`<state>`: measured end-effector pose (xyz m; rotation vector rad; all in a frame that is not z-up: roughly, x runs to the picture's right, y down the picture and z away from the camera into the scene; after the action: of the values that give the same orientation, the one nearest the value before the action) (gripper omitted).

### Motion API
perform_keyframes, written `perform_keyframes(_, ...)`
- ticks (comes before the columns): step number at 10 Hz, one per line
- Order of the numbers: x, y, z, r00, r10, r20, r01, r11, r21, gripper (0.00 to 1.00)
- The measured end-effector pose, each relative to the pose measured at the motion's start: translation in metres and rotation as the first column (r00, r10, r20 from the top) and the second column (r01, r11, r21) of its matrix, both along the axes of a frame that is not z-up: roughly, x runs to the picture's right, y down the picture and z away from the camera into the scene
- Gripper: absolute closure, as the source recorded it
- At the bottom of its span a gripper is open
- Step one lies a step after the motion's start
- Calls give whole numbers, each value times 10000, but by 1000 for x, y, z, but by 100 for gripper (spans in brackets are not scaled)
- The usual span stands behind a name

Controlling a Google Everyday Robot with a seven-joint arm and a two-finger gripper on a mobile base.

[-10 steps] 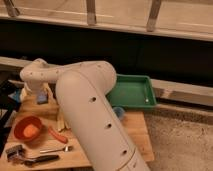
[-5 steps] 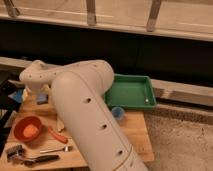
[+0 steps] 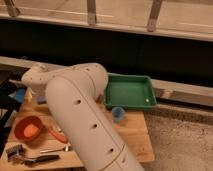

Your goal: Wipe table surface with sponge

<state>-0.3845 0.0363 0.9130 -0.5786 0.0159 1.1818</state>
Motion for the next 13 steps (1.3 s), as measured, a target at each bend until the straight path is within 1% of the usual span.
perform_keyframes(1,6,0,9,9999,78,-96,-79,9999,-70,20)
perform_keyframes(2,6,1,13,9999,140,-68,-141,9998,-126,20)
perform_keyframes(3,5,2,18,9994,335,87,-333,9992,-204,20)
perform_keyframes(5,0,-2,23,9972,630,406,-622,9979,-184,20)
perform_keyframes(7,1,3,24,9974,614,367,-604,9978,-276,20)
perform_keyframes(8,-2,3,26,9966,686,454,-673,9973,-288,20)
perform_keyframes(10,-18,3,30,9931,854,803,-828,9959,-353,20)
perform_keyframes(11,-27,4,29,9916,891,942,-859,9956,-378,21)
perform_keyframes(12,-27,5,28,9907,915,1005,-880,9954,-388,25)
perform_keyframes(13,-25,6,29,9901,942,1037,-906,9951,-392,35)
